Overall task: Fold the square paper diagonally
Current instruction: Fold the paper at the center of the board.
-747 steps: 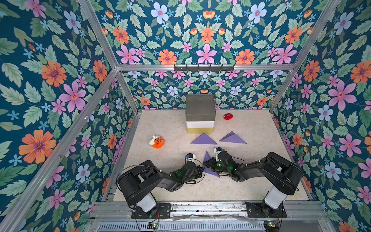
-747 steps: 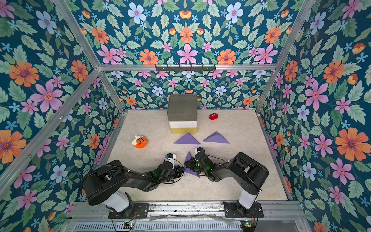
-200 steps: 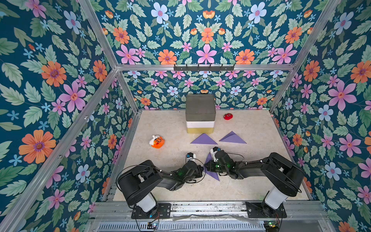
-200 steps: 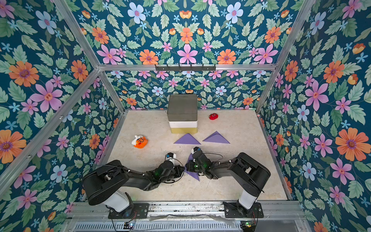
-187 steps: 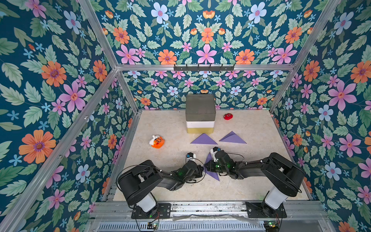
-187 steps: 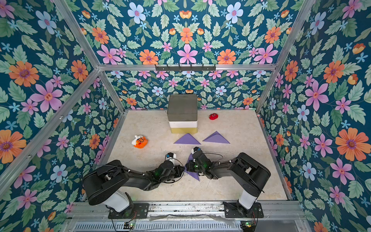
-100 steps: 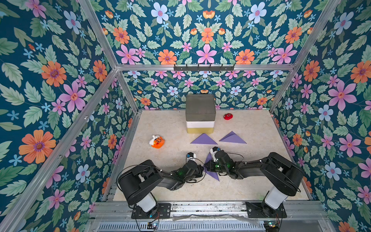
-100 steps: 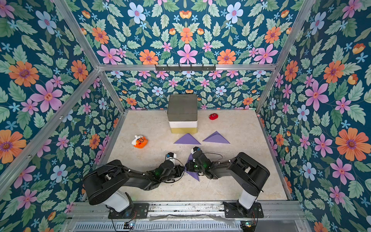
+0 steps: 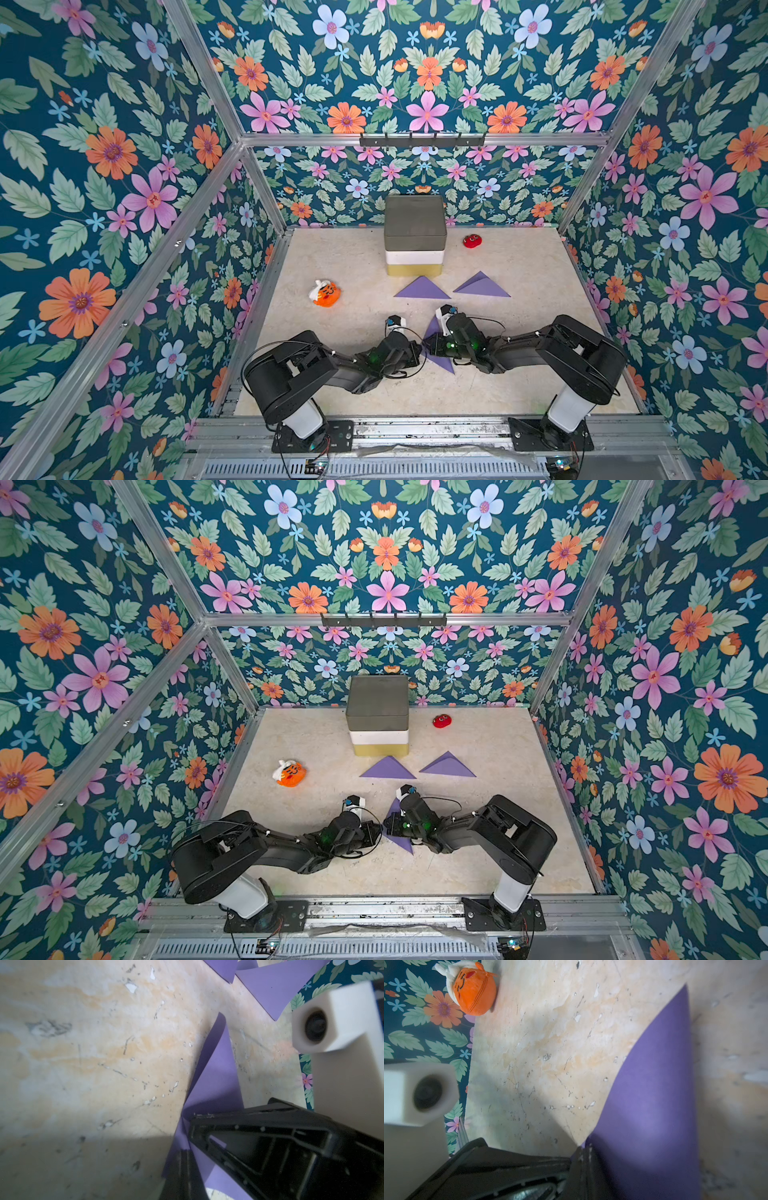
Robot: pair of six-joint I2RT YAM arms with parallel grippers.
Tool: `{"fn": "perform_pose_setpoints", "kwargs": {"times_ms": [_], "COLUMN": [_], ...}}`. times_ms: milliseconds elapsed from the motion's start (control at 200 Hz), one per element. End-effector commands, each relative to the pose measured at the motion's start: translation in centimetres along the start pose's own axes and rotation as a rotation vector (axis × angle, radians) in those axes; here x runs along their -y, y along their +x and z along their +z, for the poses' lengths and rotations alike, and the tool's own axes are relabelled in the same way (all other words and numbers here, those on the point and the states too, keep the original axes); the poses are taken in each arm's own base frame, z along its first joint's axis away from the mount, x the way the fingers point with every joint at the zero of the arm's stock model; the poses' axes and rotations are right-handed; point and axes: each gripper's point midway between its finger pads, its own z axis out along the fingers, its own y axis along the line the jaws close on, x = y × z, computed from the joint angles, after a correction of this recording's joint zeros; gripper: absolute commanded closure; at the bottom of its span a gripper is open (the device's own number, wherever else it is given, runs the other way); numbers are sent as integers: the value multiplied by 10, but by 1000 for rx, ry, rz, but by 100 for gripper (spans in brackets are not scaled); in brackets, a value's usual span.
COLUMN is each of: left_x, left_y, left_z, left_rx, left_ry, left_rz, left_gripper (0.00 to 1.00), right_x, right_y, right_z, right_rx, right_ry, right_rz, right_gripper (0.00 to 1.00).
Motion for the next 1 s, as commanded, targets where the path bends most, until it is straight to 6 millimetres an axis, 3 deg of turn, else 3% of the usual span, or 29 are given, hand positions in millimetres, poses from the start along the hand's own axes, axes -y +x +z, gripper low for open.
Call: {"fn": "perform_pose_setpoints", "kwargs": {"times_ms": [0,295,445,725,995], "left_x": [-32,-28,-25,-27,-20], "left_y": [18,14,10,2,-2], "left_z": [-2,-4,-9,-21,-22], "left_rx": [-66,-55,-35,15,30], "left_ry": [-125,-115,-105,-103,-78], "left_rz": [18,15,7,-16,-27], "left_gripper": [100,100,100,100,100], "right_x": [21,24,24,25,24], "right_y": [15,19,21,25,25], "right_z": [-1,0,1,2,-1], "right_rx": [-47,-57,-64,-75,-77], "right_ry": [79,82,75,66,66], "right_rz": [6,18,26,36,35], "right_gripper": [100,90,78,75,66]}}
